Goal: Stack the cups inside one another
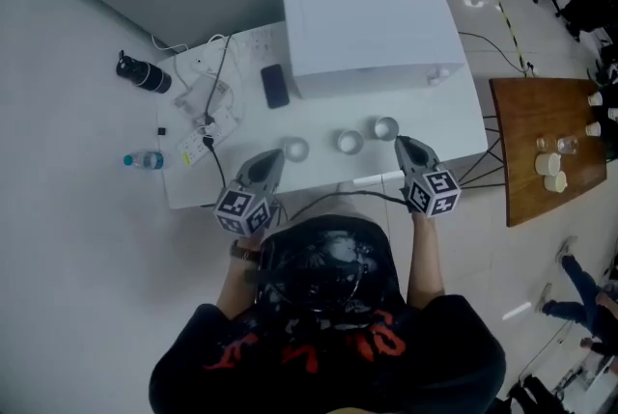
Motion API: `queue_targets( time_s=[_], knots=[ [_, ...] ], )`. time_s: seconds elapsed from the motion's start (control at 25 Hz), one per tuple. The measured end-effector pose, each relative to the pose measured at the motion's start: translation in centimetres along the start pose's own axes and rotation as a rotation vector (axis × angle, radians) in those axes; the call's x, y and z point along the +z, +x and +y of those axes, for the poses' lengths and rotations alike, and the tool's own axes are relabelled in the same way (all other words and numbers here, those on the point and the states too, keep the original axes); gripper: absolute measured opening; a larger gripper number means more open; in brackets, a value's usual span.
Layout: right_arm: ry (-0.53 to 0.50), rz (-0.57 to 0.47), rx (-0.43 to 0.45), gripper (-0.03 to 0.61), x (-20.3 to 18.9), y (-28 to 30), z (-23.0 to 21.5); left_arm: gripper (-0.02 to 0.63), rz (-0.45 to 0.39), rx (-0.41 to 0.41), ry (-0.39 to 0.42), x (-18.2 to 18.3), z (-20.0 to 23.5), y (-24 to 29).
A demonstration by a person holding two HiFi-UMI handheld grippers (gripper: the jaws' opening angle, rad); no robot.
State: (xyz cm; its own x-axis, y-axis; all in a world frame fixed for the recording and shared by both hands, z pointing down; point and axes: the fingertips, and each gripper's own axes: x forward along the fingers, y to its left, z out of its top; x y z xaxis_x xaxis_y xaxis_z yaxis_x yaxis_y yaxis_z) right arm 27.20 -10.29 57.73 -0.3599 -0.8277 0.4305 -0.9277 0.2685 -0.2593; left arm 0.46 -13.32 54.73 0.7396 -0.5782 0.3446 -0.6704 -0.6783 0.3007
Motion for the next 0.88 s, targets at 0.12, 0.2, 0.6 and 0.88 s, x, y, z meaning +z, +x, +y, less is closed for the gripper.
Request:
queue_targets(
  time_s=[0.12, 0.2, 0.6, 0.88],
  knots=[
    [-0.188, 0.066, -0.021, 0.006, -1.3, 0.8, 0.6, 0.000, -0.001, 0.003, 0.014, 0.3, 1.6, -0.4],
    [-0.286, 0.131, -0.012, 0.029, -2.3, 1.7, 0.8, 0.000, -0.004, -0.002, 0.000, 0.0, 2.3, -0.6],
    [-0.640, 0.664, -0.028, 0.183, -13.1, 8.6, -3.4, 0.000, -0.004, -0.006, -0.049, -1.3, 3.3, -1.8],
    [-0.720, 0.756, -0.050, 0.028, -12.5, 9.6, -3.3, 0.000, -0.001, 0.009, -0.056, -1.7, 3.8, -2.2]
  ],
)
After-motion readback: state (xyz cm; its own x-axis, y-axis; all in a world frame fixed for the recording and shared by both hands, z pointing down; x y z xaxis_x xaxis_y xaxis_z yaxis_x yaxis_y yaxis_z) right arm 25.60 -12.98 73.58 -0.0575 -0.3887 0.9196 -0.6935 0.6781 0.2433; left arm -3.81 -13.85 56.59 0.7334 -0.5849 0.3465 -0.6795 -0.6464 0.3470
